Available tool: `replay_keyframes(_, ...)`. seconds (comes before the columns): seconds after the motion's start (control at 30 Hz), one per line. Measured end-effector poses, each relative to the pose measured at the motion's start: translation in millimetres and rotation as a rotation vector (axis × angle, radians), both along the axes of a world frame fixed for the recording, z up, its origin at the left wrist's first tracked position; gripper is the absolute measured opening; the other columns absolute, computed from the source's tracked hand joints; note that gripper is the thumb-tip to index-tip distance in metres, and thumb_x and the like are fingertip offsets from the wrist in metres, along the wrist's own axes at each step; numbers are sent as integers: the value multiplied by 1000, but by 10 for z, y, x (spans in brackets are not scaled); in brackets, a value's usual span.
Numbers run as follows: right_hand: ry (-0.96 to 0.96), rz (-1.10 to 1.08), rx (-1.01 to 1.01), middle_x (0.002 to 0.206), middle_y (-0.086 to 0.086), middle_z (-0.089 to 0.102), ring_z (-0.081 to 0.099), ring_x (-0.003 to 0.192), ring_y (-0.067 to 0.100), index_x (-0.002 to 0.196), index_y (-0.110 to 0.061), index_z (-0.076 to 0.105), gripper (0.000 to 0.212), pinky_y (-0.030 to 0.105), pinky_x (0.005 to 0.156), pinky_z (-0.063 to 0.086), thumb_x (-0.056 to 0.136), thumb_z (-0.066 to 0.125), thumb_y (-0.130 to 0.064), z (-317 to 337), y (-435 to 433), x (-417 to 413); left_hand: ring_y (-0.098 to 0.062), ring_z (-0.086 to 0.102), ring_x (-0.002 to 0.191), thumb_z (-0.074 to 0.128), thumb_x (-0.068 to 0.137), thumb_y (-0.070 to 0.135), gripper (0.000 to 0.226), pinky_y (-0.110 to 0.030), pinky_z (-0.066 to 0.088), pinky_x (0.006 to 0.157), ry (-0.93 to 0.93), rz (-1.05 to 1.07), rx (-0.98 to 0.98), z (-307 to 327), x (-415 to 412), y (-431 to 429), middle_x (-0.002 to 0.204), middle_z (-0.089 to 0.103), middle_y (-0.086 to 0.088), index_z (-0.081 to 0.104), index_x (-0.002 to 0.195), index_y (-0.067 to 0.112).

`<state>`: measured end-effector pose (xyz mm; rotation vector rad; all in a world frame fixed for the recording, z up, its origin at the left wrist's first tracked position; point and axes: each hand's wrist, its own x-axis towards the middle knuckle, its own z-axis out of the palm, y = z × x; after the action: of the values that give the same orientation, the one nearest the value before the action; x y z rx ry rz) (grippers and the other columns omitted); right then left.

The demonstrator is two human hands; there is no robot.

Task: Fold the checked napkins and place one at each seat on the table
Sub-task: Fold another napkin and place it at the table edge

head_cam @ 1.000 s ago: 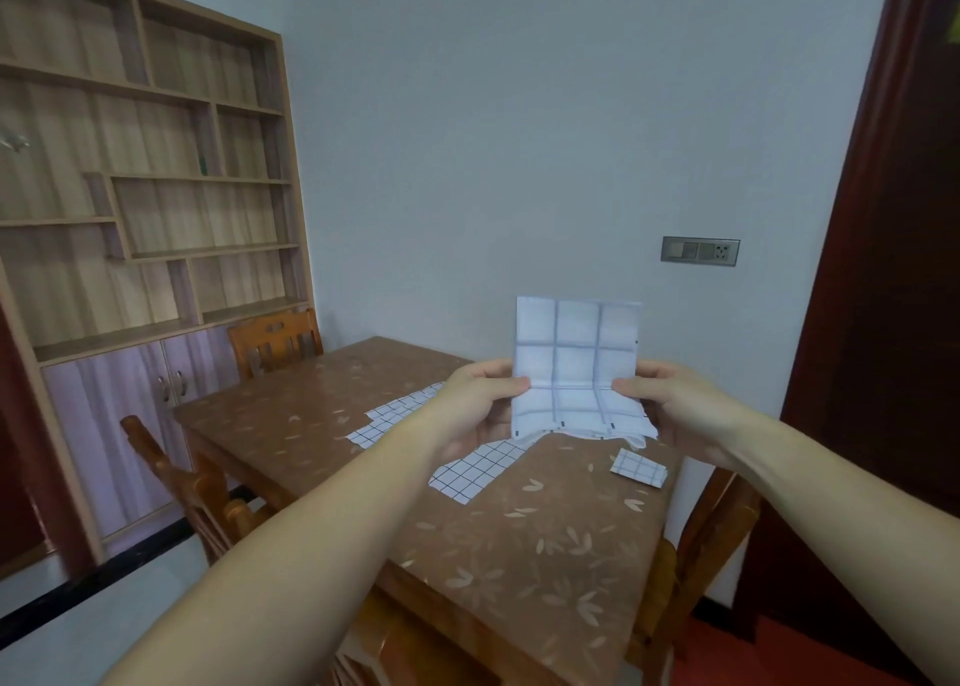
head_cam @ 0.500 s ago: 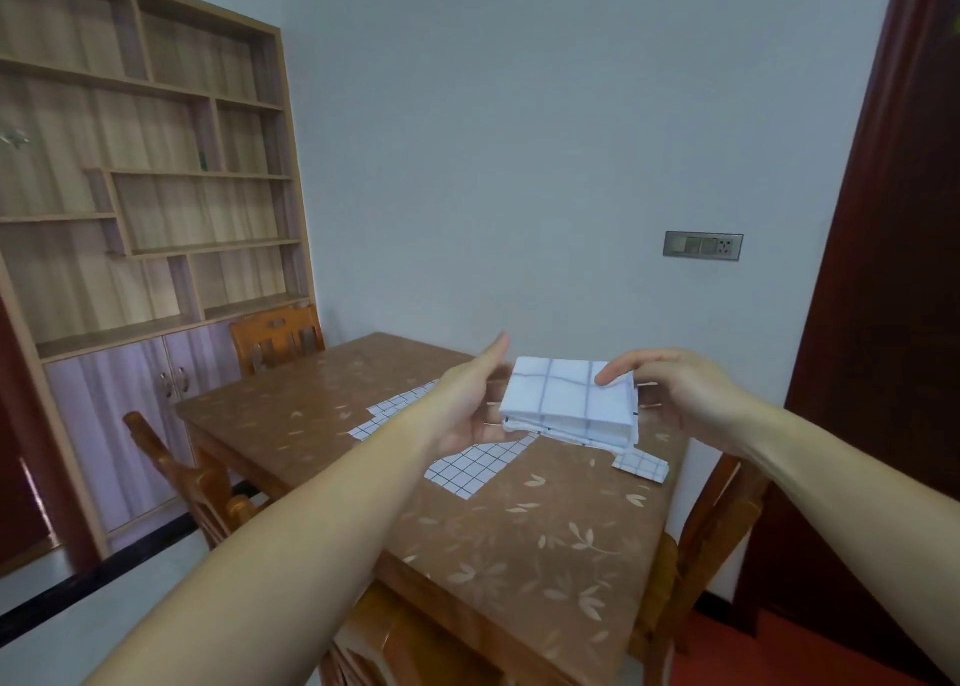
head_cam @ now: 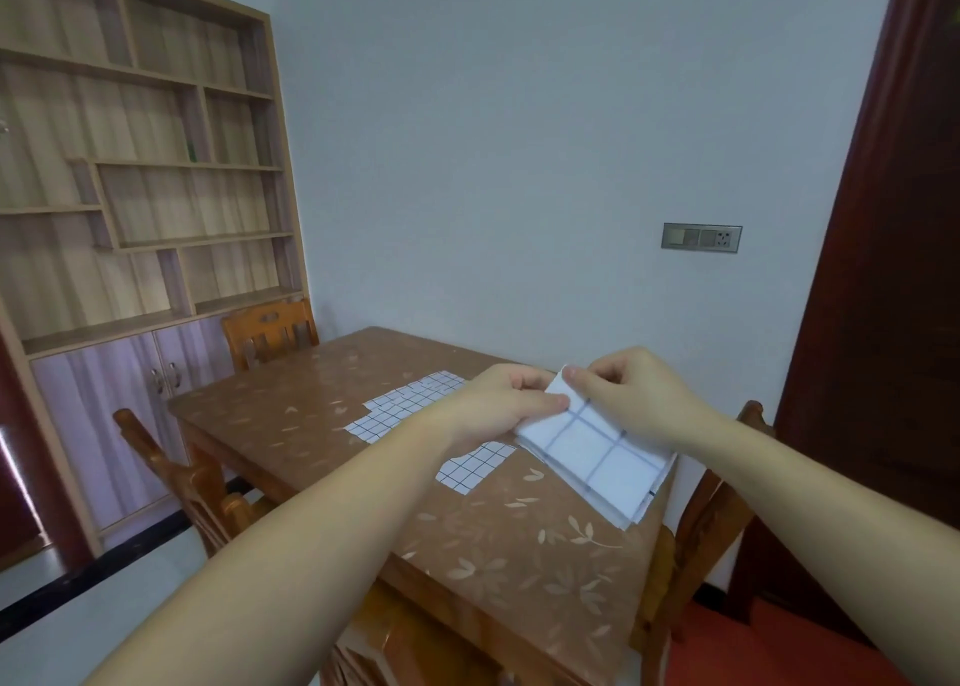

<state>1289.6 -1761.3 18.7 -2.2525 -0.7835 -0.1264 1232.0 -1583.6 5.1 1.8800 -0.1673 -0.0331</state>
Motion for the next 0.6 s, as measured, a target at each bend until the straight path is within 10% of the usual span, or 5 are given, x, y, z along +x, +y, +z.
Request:
replay_keyframes(0.2,-82,-51,101,54,6,48,44,52,14,67,3,61,52,29,53,34,94,57,-42,-65,174,6,-16,47,45,47,101,41,42,-22,38,42,-178,194,111,-109,85,-17,56,49,1,59,78,8)
replay_keyframes(0.37,535,150,180,83,20,70,62,71,23,90,-9,74,31,34,65,46,81,75,-39,-94,141,99,-11,38,40,49,101,30,41,-20,35,36,-297,344,57,-189,155,242,56,42,-1,56,72,2)
replay_keyframes(0.6,645,-1,483,53,-3,61,48,38,3,93,-2,70,13,15,39,31,92,64,-14,-481,440,223,-15,40,35,45,102,31,42,-19,33,36,-329,516,48,-553,260,652,57,35,-4,42,65,11)
